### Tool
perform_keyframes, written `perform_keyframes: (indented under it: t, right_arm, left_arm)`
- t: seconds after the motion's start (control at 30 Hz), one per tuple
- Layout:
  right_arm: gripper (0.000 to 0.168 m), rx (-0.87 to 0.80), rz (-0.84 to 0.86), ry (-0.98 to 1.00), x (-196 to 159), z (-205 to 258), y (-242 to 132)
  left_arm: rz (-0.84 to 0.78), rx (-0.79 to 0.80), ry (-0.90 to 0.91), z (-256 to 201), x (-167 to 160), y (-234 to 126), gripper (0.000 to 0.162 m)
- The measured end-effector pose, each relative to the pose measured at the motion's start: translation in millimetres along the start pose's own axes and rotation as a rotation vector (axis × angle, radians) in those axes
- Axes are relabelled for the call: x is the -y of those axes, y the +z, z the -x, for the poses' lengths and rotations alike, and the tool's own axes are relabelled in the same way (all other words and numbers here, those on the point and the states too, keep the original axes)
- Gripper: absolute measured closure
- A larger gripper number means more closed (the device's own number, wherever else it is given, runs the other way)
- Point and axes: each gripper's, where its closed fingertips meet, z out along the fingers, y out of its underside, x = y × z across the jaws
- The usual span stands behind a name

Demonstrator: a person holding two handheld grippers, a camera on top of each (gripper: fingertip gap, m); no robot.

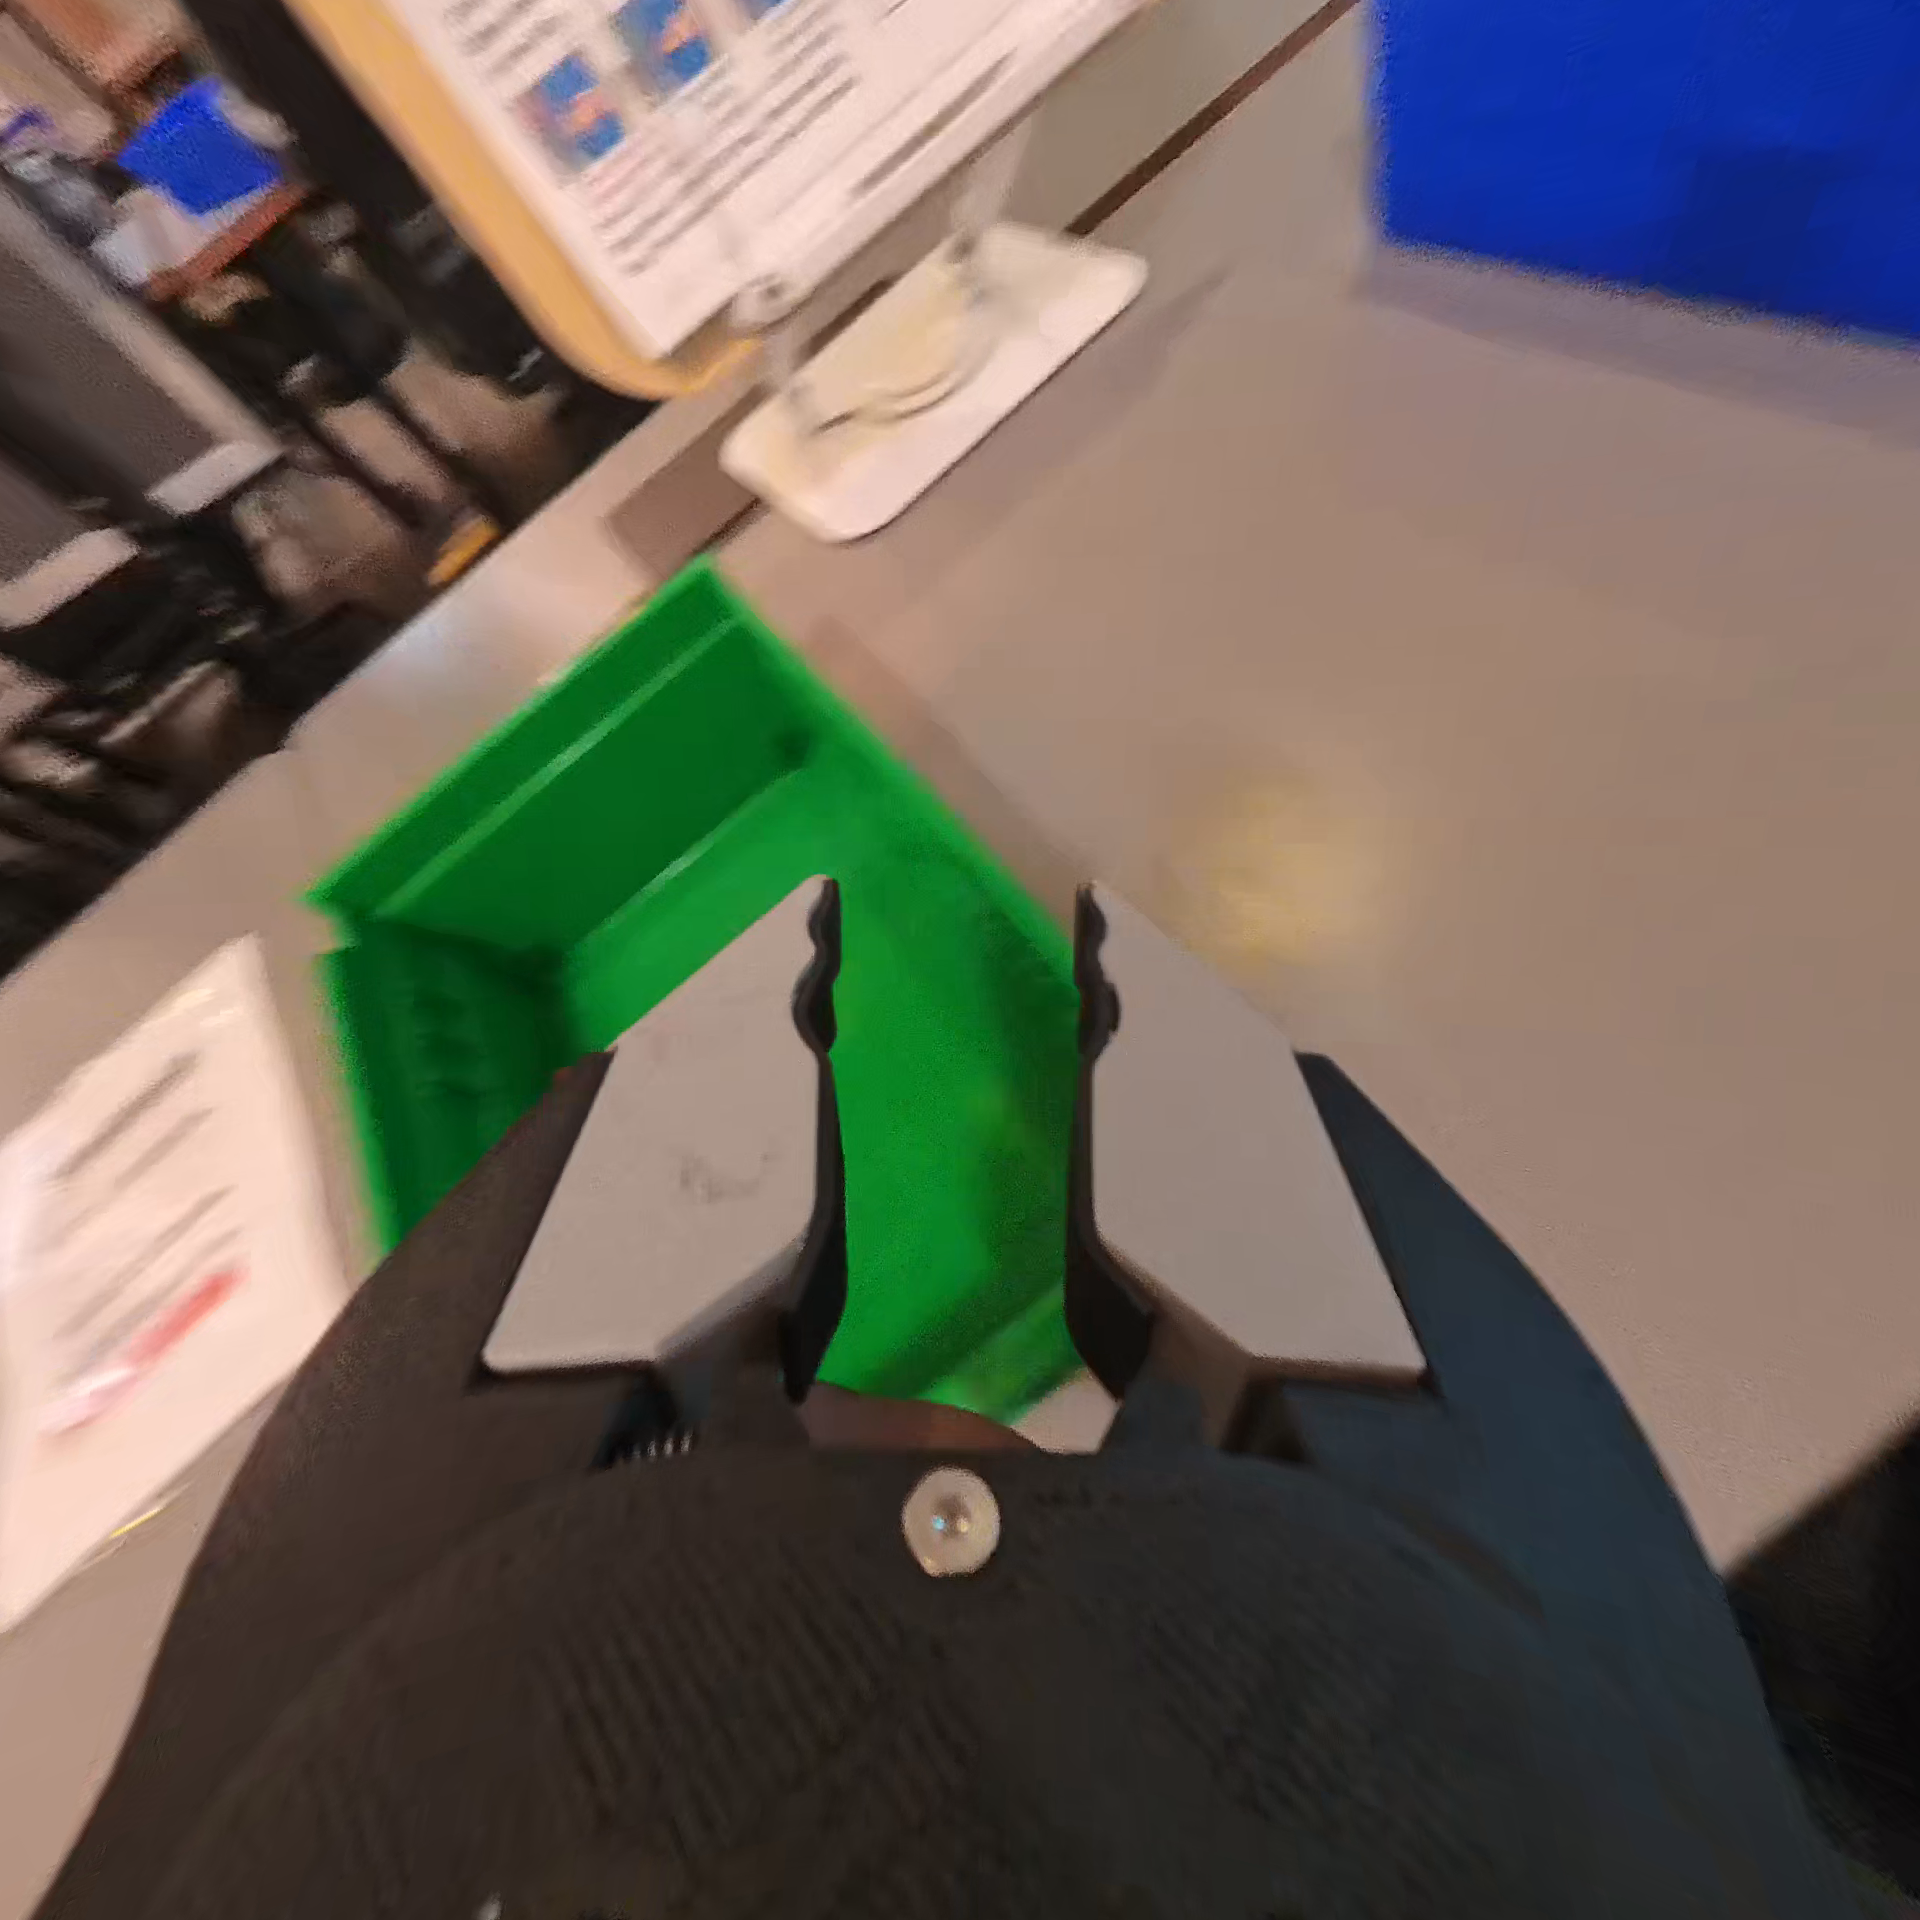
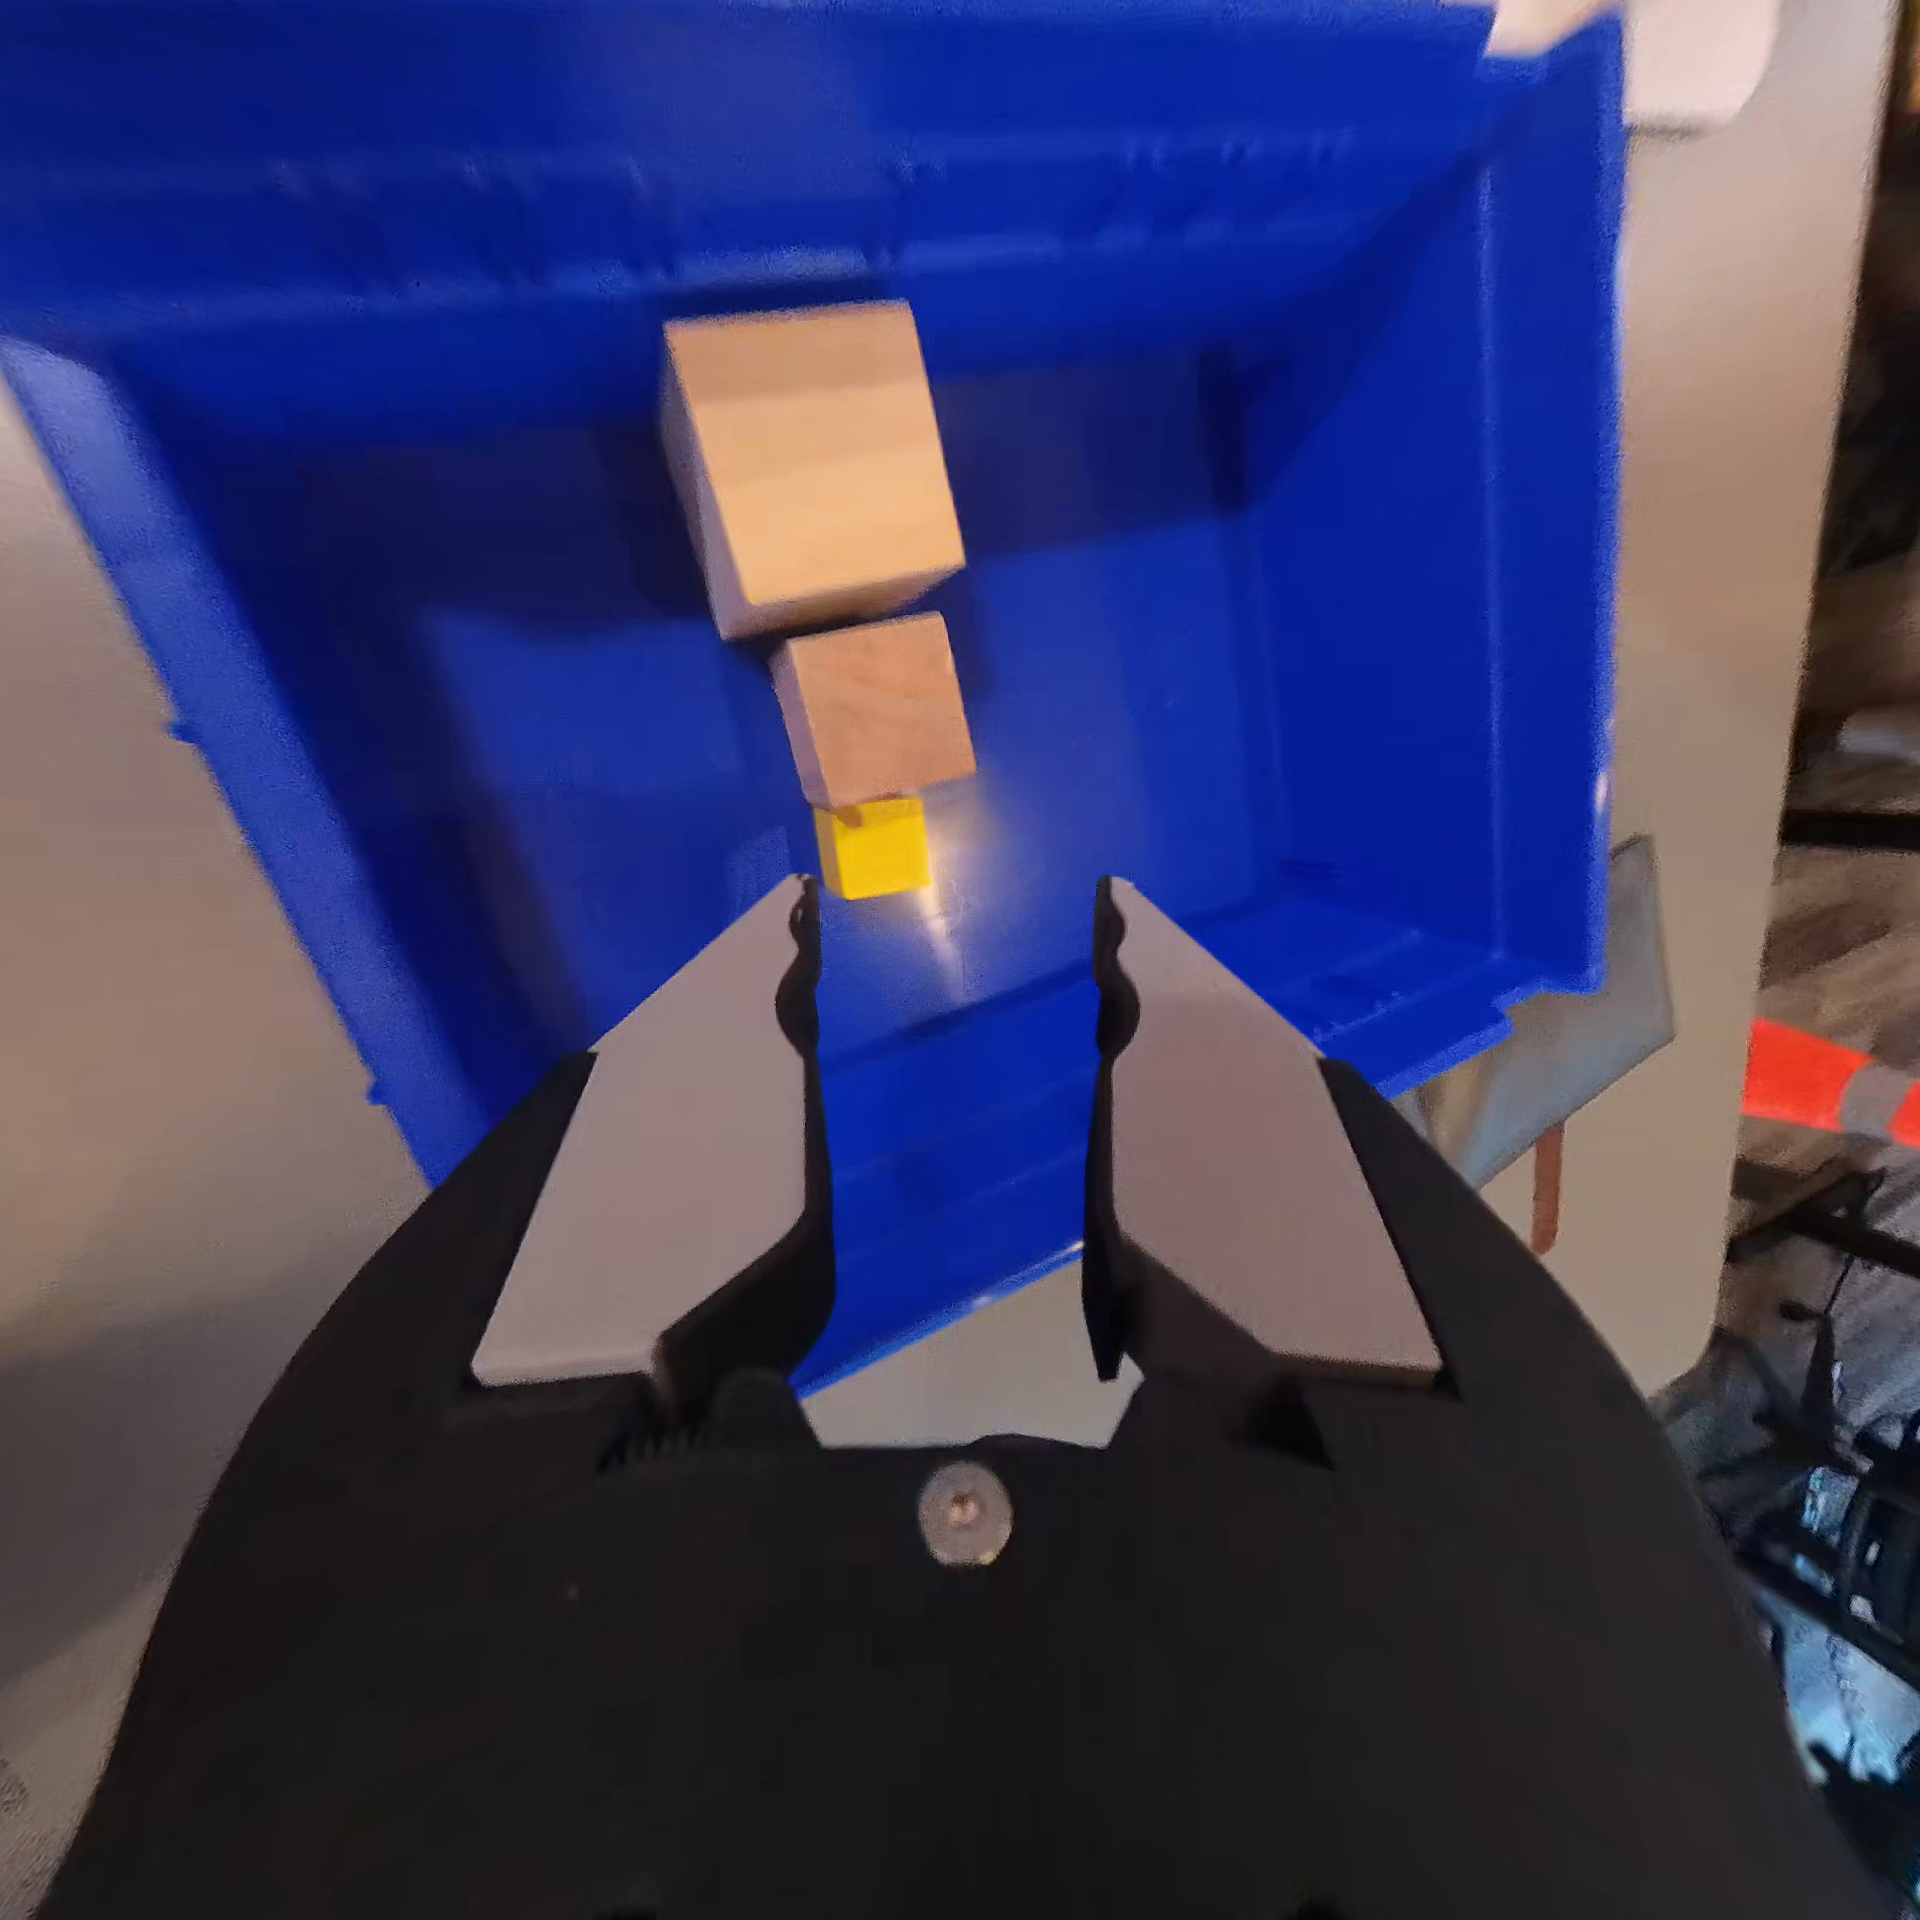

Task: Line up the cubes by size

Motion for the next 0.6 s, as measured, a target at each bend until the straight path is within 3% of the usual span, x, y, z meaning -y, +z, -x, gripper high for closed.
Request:
perform_keyframes:
  t: [0.13,0.33,0.43,0.6]
  right_arm:
    - [0.12,0.009,-0.152,-0.04,30.9,26.0,-22.5]
    - [0.121,0.063,-0.271,-0.083,54.0,62.6,-29.7]
    - [0.121,0.088,-0.299,-0.086,56.2,72.2,-30.3]
    - [0.121,0.107,-0.335,-0.088,58.4,78.3,-35.1]
  left_arm:
    - [0.284,0.005,-0.001,70.3,-30.4,35.0,0.107]
    - [0.719,0.038,-0.006,128.5,-114.0,91.7,0.095]
    - [0.814,0.05,0.027,140.0,-135.8,110.8,0.096]
    - [0.944,0.012,0.067,143.5,-156.6,126.8,0.114]
